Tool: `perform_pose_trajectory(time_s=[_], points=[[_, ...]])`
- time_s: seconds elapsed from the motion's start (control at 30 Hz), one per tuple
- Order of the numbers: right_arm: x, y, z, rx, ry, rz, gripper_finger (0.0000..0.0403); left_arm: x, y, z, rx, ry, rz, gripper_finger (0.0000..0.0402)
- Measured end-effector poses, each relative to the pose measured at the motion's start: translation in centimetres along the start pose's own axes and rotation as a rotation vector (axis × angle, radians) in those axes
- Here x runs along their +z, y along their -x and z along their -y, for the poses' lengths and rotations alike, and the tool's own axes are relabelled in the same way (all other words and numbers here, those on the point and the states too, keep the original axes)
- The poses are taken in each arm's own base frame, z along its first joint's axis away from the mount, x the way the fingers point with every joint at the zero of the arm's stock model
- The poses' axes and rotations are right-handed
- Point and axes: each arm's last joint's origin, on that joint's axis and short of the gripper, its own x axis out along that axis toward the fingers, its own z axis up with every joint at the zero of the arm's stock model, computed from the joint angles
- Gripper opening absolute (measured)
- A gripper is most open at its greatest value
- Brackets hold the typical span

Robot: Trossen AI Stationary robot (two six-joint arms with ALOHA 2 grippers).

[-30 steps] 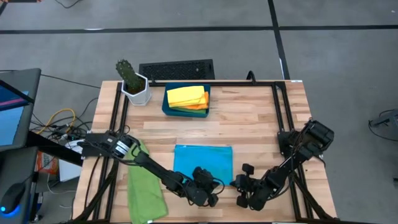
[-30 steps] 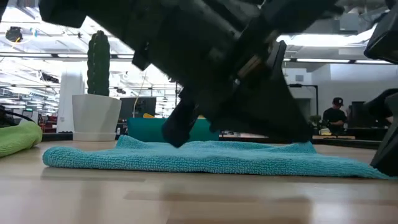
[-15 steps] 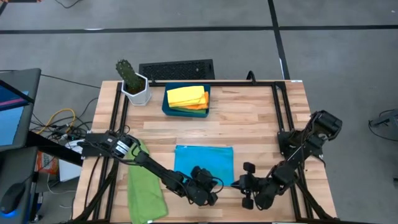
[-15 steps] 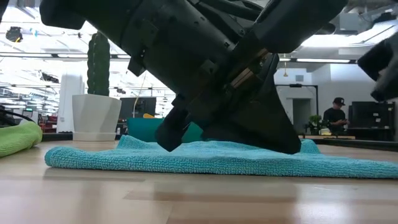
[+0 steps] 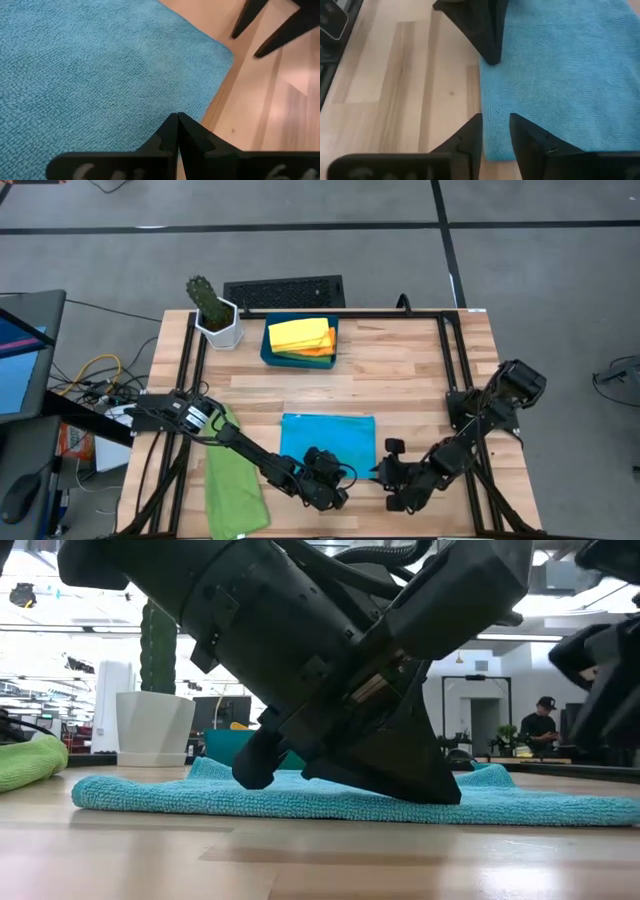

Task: Fold microfiber towels
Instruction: Fold the blue towel

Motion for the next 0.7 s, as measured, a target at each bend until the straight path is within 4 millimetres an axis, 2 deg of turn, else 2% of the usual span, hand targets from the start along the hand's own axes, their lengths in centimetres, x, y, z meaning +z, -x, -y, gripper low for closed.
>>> perform_pose_trajectory(time_s=[0.23,0.4,0.53,0.7], points=[[-1.8,-1.8,-0.3,-0.018,0.042,-0.067,0.0150,0.0,0.0,-0.1,0.006,-0.001,-0.005,0.0000],[-2.4,-2.3,-0.5,-0.040,0.022,-0.075,0.0151,-0.1,0.0,-0.1,0.009,-0.004,-0.014,0.0000],[-2.4,-2.2,-0.4,-0.040,-0.012,-0.080,0.0121,0.3,0.2,-0.1,0.003,0.006,-0.013,0.0000],[-2.3,-2.1,-0.4,-0.035,-0.015,-0.083,0.0071,3.1,2.5,1.1,-0.055,0.045,0.005,0.0000]])
